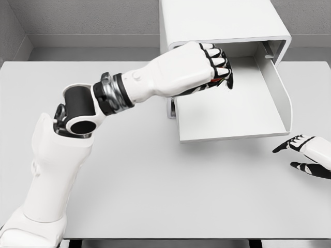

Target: Slide open multi-storey tabletop storage cabinets and put open load switch and slide close multi-storey tabletop storage cabinets

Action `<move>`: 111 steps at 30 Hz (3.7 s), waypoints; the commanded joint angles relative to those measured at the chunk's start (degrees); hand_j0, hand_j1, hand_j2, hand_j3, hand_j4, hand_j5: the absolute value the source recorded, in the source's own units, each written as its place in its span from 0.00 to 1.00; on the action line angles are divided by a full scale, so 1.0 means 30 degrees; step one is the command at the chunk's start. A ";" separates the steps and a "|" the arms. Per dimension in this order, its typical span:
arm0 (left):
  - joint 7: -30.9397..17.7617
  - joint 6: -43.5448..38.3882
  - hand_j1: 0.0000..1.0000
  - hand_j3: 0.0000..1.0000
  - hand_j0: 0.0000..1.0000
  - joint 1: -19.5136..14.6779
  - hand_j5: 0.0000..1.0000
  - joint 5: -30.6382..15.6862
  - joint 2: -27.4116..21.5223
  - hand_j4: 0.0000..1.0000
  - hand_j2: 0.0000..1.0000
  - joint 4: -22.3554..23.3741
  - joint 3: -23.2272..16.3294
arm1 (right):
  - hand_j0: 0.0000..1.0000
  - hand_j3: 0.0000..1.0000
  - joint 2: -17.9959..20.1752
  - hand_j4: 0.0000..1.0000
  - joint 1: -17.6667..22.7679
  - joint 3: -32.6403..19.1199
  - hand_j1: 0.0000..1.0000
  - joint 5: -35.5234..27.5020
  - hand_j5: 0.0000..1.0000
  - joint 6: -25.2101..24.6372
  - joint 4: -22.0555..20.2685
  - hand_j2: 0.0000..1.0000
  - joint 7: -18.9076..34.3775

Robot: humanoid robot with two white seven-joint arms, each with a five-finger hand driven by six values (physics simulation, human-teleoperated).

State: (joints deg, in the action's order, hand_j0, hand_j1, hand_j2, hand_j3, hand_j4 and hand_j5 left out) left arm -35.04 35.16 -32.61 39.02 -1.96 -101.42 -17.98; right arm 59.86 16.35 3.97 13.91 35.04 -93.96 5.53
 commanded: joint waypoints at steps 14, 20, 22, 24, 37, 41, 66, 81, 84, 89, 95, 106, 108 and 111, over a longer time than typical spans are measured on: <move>0.0015 -0.0054 1.00 1.00 1.00 -0.0059 1.00 0.0673 0.0652 1.00 1.00 0.0673 0.0046 | 0.68 0.68 -0.0001 0.68 0.0000 -0.0005 0.68 -0.0126 0.68 -0.0013 -0.0057 0.68 0.0001; 0.0015 -0.0054 1.00 1.00 1.00 -0.0059 1.00 0.0644 0.0652 1.00 1.00 0.0673 0.0017 | 0.68 0.68 -0.0001 0.68 0.0029 -0.0005 0.68 -0.0155 0.68 -0.0013 -0.0057 0.68 0.0001; 0.0015 -0.0054 1.00 1.00 1.00 -0.0059 1.00 0.0556 0.0652 1.00 1.00 0.0585 -0.0012 | 0.68 0.68 -0.0001 0.68 0.0029 -0.0005 0.68 -0.0126 0.68 -0.0013 -0.0203 0.68 0.0001; 0.0015 -0.0054 1.00 1.00 1.00 -0.0614 1.00 0.0614 0.0652 1.00 1.00 0.0584 -0.0013 | 0.68 0.68 -0.0001 0.68 0.0117 -0.0005 0.68 -0.0126 0.68 -0.0013 -0.0262 0.68 0.0001; 0.0015 -0.0054 1.00 1.00 1.00 -0.0704 1.00 -0.2635 -0.1308 1.00 1.00 -0.0146 0.1539 | 0.68 0.68 -0.0060 0.68 0.0527 -0.0005 0.68 -0.0184 0.68 -0.0013 -0.1258 0.68 -0.0028; 0.0015 -0.0054 1.00 1.00 1.00 0.1025 1.00 -0.5830 -0.4884 1.00 1.00 -0.0587 0.4732 | 0.68 0.68 -0.0060 0.68 0.0527 -0.0005 0.68 -0.0184 0.68 -0.0013 -0.1258 0.68 0.0001; 0.0015 -0.0054 1.00 1.00 1.00 1.0166 1.00 -0.5918 -0.6496 1.00 1.00 0.3193 1.4050 | 0.72 0.72 -0.1085 0.72 -0.0439 0.0200 0.72 -0.0096 0.72 -0.0013 -0.1200 0.72 0.0177; 0.0015 -0.0054 1.00 1.00 1.00 1.0576 1.00 -0.5948 -0.6145 1.00 1.00 0.5859 1.4050 | 0.72 0.72 -0.1525 0.72 -0.3047 0.2280 0.72 -0.0037 0.72 -0.0013 -0.0350 0.72 0.0206; 0.0015 -0.0054 1.00 1.00 1.00 1.0663 1.00 -0.5948 -0.6115 1.00 1.00 0.6181 1.4050 | 0.70 0.70 -0.1496 0.70 -0.3047 0.2514 0.70 -0.0037 0.70 -0.0013 -0.0087 0.70 0.0206; 0.0015 -0.0054 1.00 1.00 1.00 1.0693 1.00 -0.5948 -0.6115 1.00 1.00 0.6327 1.4021 | 0.70 0.70 -0.1466 0.70 -0.3047 0.2808 0.70 -0.0008 0.70 -0.0013 0.0588 0.70 0.0177; 0.0015 -0.0054 1.00 1.00 1.00 1.0693 1.00 -0.5948 -0.6115 1.00 1.00 0.6357 1.4021 | 0.69 0.69 -0.1173 0.69 -0.1992 0.2164 0.69 0.0021 0.69 -0.0013 -0.0437 0.69 0.0060; 0.0015 -0.0054 1.00 1.00 1.00 1.0693 1.00 -0.5977 -0.5910 1.00 1.00 0.6327 1.4050 | 0.69 0.69 -0.1027 0.69 0.0352 -0.0825 0.69 -0.0067 0.69 -0.0013 -0.2401 0.69 0.0235; 0.0015 -0.0054 1.00 1.00 1.00 1.0693 1.00 -0.5977 -0.5910 1.00 1.00 0.6327 1.4021 | 0.69 0.69 -0.0998 0.69 0.0322 -0.0825 0.69 -0.0067 0.69 -0.0013 -0.2401 0.69 0.0235; 0.0015 -0.0054 1.00 1.00 1.00 1.0722 1.00 -0.5977 -0.5910 1.00 1.00 0.6327 1.4021 | 0.69 0.69 -0.0734 0.69 0.0293 -0.0854 0.69 -0.0096 0.69 -0.0013 -0.2430 0.69 0.0235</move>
State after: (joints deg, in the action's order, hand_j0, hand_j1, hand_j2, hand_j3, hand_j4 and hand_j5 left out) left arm -35.02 35.15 -0.44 21.59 -19.66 -82.40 24.11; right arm 57.16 17.05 1.60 14.05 35.04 -101.09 6.25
